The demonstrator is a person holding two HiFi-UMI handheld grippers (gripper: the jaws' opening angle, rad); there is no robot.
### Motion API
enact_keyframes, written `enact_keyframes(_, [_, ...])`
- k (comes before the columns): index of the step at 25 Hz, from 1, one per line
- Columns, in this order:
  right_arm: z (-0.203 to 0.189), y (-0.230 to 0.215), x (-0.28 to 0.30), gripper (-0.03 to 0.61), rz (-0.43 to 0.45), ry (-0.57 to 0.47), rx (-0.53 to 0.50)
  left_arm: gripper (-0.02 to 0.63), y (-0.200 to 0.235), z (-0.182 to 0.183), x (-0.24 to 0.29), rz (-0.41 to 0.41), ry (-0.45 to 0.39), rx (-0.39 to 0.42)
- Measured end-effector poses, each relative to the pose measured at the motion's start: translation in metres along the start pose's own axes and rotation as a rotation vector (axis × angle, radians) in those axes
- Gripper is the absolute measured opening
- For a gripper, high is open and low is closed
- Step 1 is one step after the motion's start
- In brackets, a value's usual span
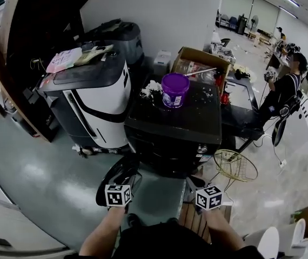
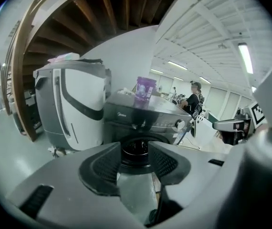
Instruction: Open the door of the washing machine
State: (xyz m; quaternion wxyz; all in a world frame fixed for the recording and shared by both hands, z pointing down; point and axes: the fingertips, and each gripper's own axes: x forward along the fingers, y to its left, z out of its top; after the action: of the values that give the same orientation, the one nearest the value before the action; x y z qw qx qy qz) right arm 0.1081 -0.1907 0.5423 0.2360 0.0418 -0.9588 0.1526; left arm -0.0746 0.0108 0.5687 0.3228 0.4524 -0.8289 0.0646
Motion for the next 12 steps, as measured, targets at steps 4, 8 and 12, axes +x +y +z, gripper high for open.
enact_keyframes(4, [0.024,-0.006,-0.026,0.015,-0.015,-0.073,-0.058,0.160,-0.048,0.034,-0.008,-0.038,-0.080,0.091])
enact_keyframes(8, [0.052,-0.009,-0.048,0.015,-0.012,-0.149,-0.091,0.133,-0.092,0.074,-0.023,-0.074,-0.195,0.189])
enact_keyframes(12, [0.086,-0.006,-0.069,0.015,-0.034,-0.256,-0.096,0.068,-0.126,0.112,-0.048,-0.195,-0.310,0.234])
